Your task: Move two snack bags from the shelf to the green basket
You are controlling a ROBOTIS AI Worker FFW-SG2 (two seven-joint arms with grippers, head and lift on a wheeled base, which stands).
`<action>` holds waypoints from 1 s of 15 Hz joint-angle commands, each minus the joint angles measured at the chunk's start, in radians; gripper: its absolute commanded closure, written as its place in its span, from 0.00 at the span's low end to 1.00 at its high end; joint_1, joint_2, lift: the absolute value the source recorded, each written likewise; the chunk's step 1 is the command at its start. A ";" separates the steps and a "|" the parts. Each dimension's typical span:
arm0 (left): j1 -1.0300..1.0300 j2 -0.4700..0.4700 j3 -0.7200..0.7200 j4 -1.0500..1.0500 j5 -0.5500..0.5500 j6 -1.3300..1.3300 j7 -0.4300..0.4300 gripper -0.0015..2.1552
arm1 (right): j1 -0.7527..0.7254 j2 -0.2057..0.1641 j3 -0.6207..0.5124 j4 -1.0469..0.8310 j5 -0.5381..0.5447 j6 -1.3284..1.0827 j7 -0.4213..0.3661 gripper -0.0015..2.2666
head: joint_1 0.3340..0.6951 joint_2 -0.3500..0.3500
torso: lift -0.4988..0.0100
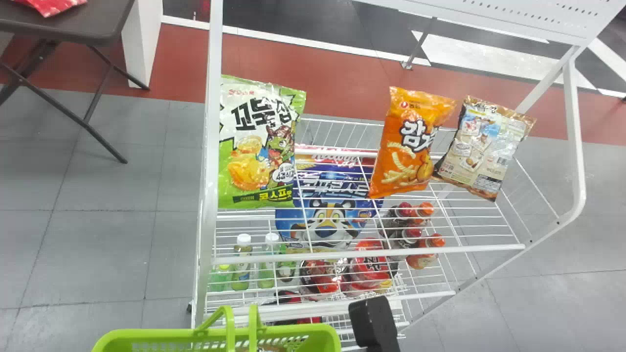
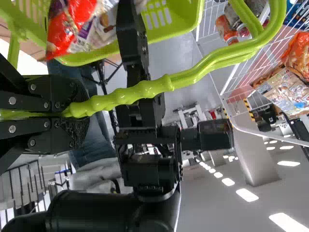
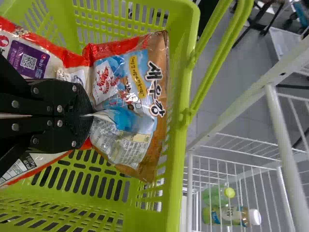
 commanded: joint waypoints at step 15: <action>0.022 0.007 -0.001 -0.005 0.000 -0.003 -0.012 1.00 | -0.090 0.033 -0.233 -0.067 -0.041 0.030 0.148 0.04 | 1.00 0.00 | 0.95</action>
